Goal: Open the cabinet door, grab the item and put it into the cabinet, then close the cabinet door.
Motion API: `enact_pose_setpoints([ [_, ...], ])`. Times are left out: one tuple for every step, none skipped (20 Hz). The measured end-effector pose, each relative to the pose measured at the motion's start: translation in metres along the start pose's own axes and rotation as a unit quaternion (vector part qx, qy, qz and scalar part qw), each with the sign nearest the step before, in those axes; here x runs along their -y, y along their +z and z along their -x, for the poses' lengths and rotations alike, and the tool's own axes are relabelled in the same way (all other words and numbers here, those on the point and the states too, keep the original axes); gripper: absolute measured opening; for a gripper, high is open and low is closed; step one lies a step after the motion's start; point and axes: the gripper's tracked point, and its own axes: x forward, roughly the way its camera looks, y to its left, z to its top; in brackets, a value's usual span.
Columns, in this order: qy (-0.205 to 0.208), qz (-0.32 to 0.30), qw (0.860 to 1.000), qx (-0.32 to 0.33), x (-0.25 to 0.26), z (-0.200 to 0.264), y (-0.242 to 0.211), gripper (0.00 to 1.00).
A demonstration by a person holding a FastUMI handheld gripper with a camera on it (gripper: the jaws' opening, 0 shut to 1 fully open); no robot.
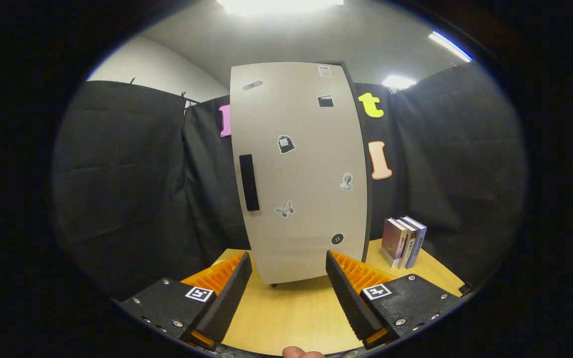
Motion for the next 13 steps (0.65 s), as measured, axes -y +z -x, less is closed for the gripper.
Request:
enact_pose_setpoints([
  [0.000,0.000,1.000,-0.001,0.000,0.000,-0.001,0.93],
  [0.000,-0.001,1.000,-0.002,0.000,0.000,-0.001,0.93],
  [0.000,-0.001,1.000,-0.002,0.001,-0.001,-0.002,0.93],
  [-0.001,-0.001,1.000,-0.001,0.002,-0.001,-0.001,0.93],
  [-0.002,-0.002,1.000,0.000,0.001,-0.001,-0.002,0.93],
  [-0.003,-0.003,1.000,-0.001,0.002,-0.001,-0.002,0.93],
  [-0.004,-0.003,1.000,0.000,0.002,-0.001,-0.003,0.93],
  [-0.005,-0.003,1.000,0.000,0.003,-0.001,-0.002,0.93],
  [-0.005,-0.003,1.000,0.001,0.002,0.000,-0.002,0.93],
  [-0.006,-0.003,1.000,0.001,0.002,-0.001,-0.001,0.93],
  [-0.007,-0.003,1.000,0.003,0.002,0.002,-0.002,0.93],
  [-0.007,-0.003,1.000,0.004,0.003,0.007,-0.003,0.93],
  [-0.007,-0.004,1.000,0.005,0.002,0.010,-0.003,0.93],
])
